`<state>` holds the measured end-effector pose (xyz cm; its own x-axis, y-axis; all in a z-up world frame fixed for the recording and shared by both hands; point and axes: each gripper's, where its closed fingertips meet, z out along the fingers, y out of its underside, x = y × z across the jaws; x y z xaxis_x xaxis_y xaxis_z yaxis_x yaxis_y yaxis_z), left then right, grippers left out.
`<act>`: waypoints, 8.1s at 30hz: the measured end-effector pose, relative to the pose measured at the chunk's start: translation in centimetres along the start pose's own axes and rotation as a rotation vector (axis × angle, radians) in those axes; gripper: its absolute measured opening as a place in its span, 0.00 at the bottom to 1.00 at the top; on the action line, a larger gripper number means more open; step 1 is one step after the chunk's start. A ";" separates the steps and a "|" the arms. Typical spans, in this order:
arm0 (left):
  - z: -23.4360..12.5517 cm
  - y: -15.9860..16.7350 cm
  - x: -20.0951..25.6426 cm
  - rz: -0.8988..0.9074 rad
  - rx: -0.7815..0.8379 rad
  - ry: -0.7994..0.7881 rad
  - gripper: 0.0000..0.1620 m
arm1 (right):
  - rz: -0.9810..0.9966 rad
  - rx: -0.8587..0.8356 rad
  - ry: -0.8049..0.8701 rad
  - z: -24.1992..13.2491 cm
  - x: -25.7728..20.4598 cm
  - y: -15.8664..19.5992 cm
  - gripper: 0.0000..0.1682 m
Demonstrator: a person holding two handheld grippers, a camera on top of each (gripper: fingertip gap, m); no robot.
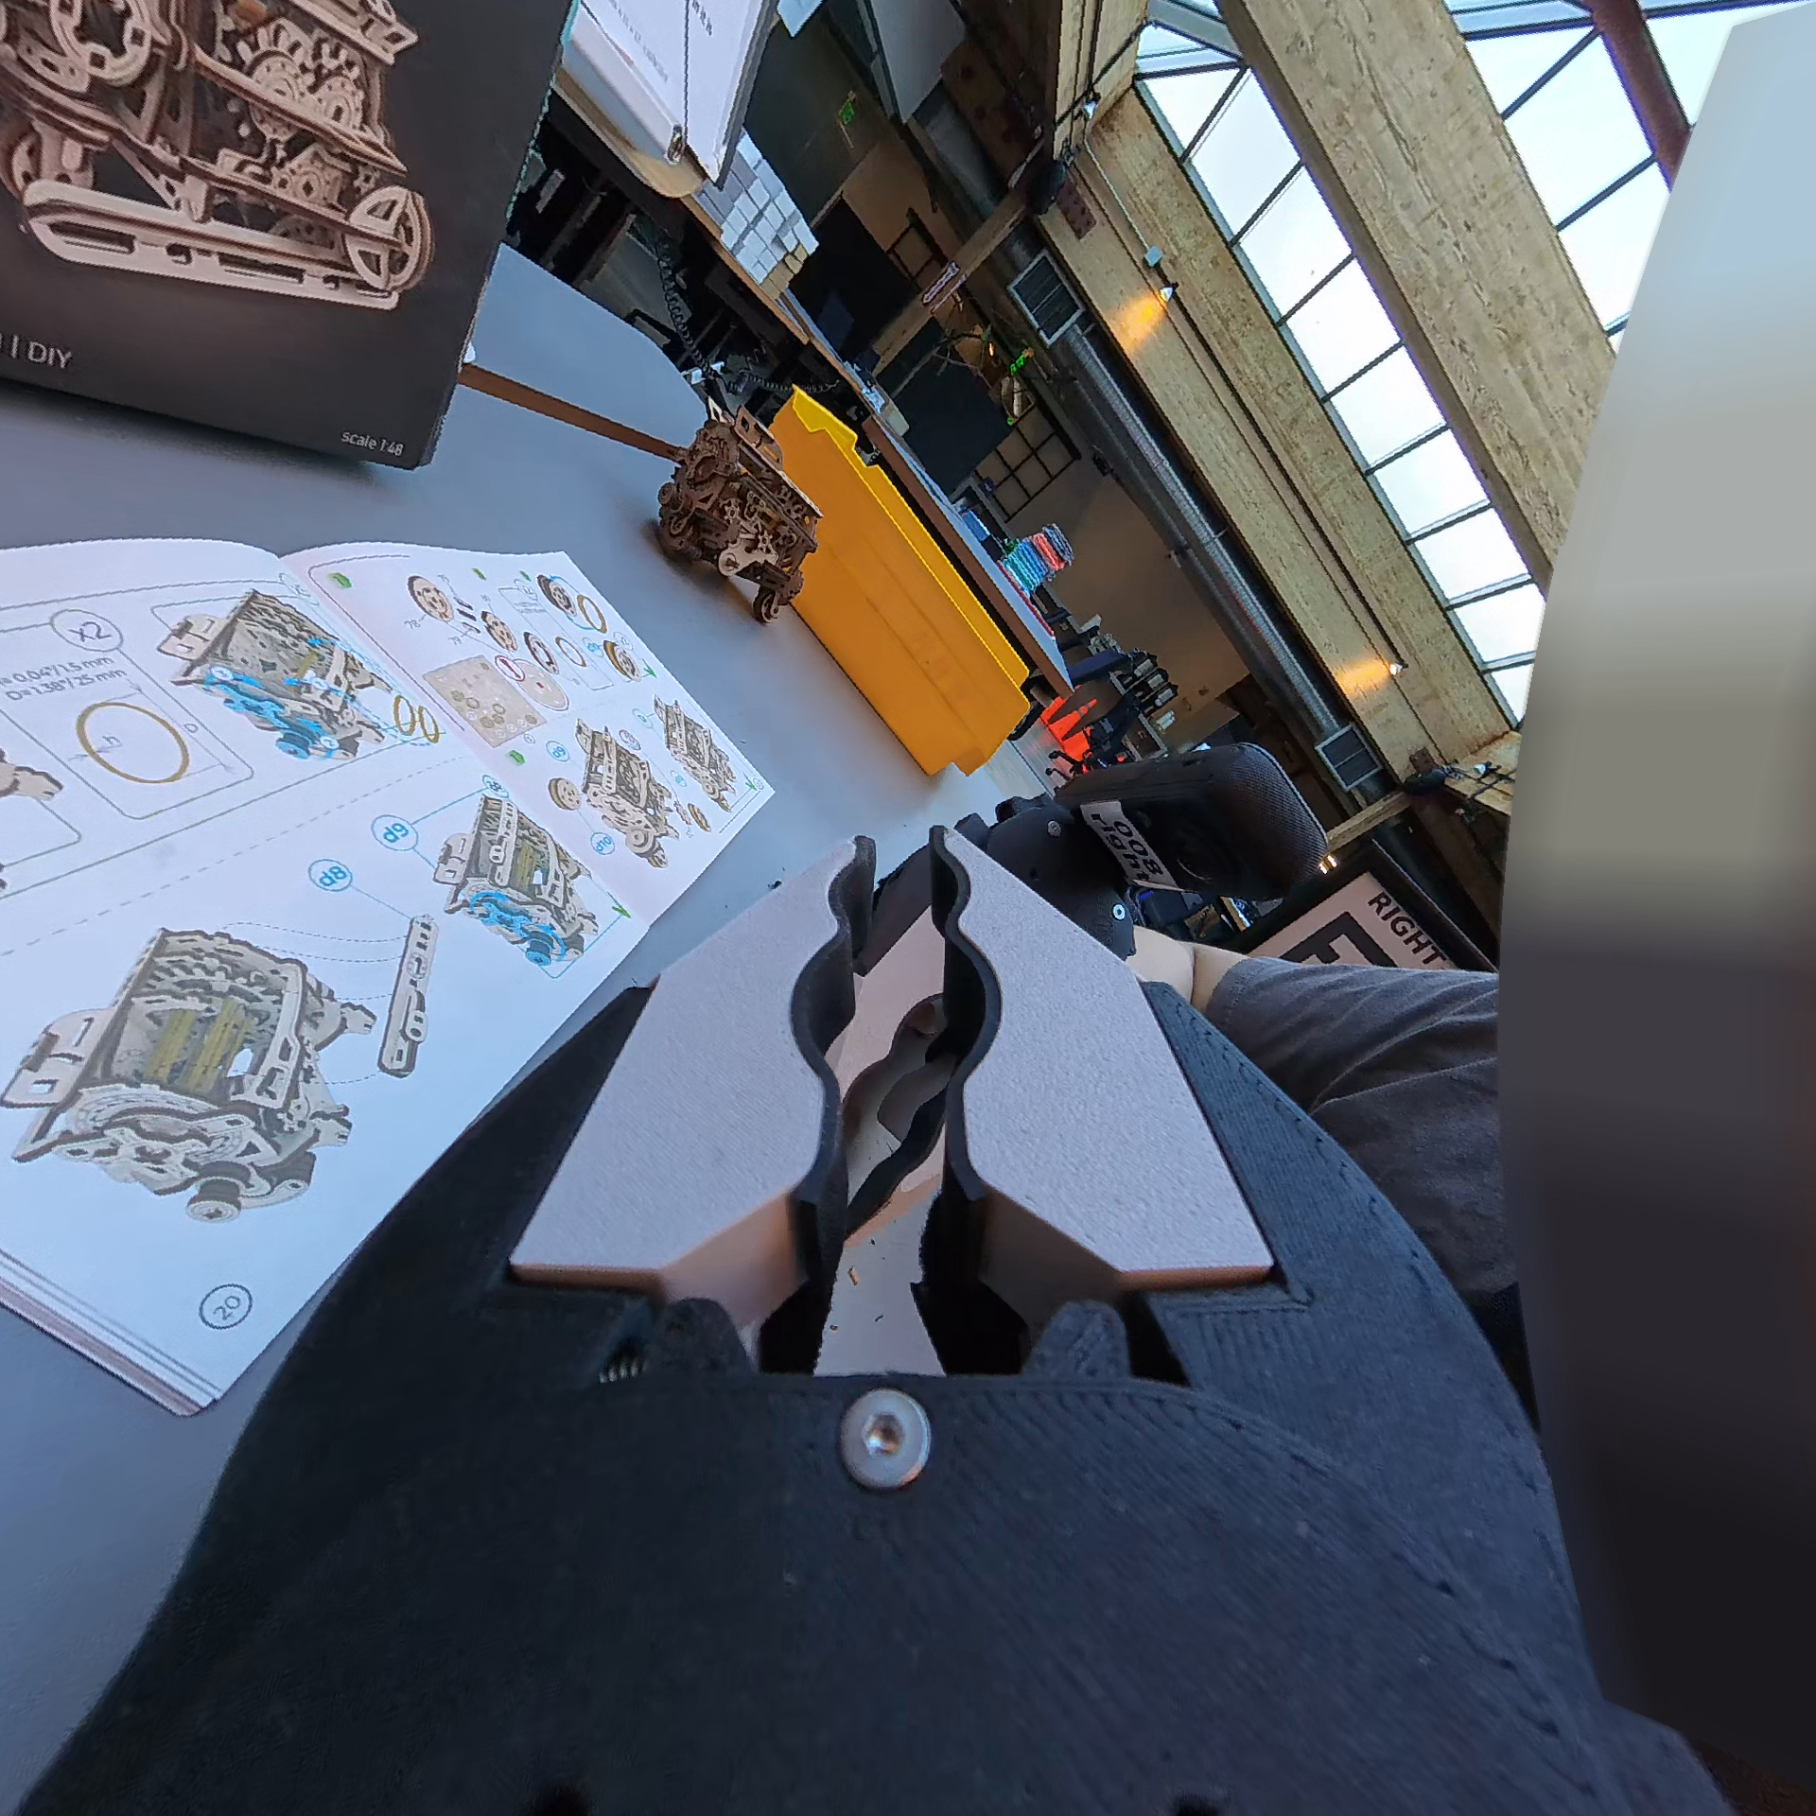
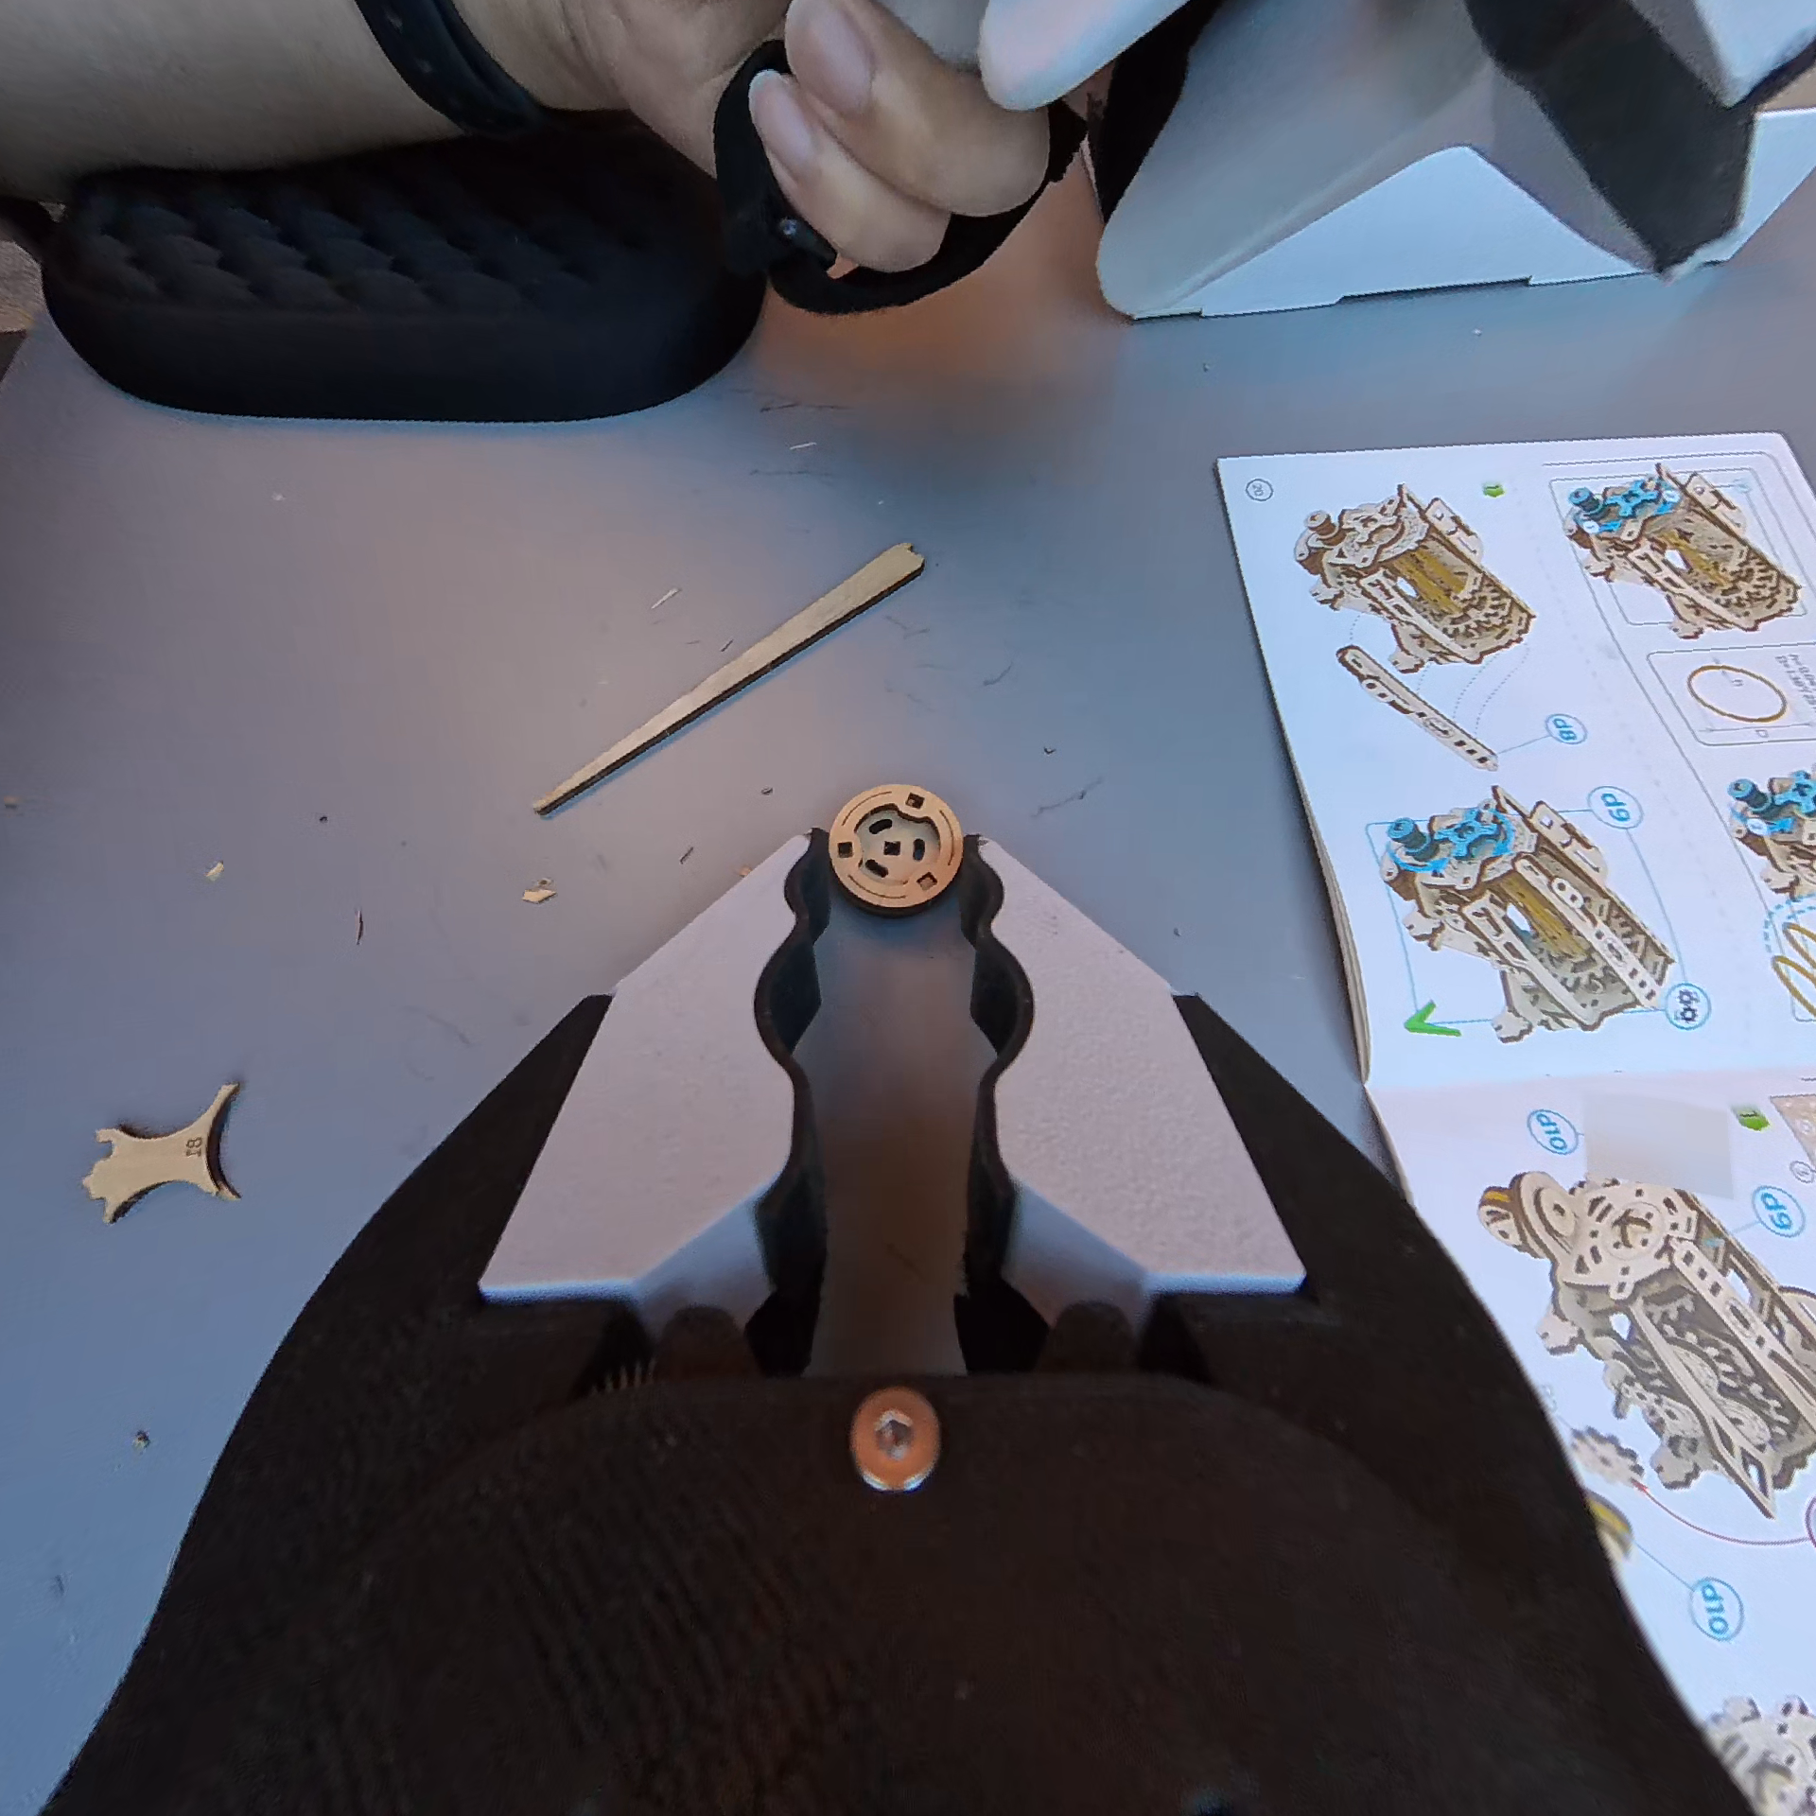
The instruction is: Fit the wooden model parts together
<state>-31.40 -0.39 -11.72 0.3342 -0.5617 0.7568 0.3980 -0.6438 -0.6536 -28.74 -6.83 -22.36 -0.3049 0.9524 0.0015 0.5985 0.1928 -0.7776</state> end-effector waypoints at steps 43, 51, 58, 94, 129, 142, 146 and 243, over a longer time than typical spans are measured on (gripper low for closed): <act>-0.4 12.5 -3.2 0.743 -0.784 -0.174 0.25 | -0.054 0.076 -0.056 -1.4 0.4 -0.3 0.15; -0.3 12.4 -3.5 0.790 -0.775 -0.196 0.20 | -0.081 0.052 -0.059 -1.1 0.1 0.0 0.12; -0.2 12.4 -3.5 0.797 -0.770 -0.199 0.19 | -0.073 0.058 -0.049 -1.2 0.2 -0.1 0.12; -0.8 12.4 -3.3 0.727 -0.782 -0.182 0.22 | -0.085 0.041 0.005 -1.2 0.2 -0.3 0.11; -0.5 12.2 -2.8 0.752 -0.768 -0.151 0.18 | -0.182 -0.005 0.017 -1.1 -0.4 0.2 0.00; -1.3 10.4 -3.1 0.734 -0.715 -0.186 0.18 | 0.001 0.087 -0.059 -1.8 0.4 -0.7 0.08; -1.6 10.2 -3.3 0.742 -0.717 -0.200 0.17 | -0.042 0.007 -0.059 -0.8 0.5 0.1 0.08; 0.2 9.6 0.2 -0.216 -0.452 0.061 0.05 | -0.235 0.121 0.080 -2.5 -0.6 -2.8 0.15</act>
<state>-27.31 -6.57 -17.80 0.2291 -0.4112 0.8823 0.0382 -0.9019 -0.4302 -28.42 -7.37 -18.61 -0.3627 0.9012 0.2371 0.4241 0.3862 -0.8191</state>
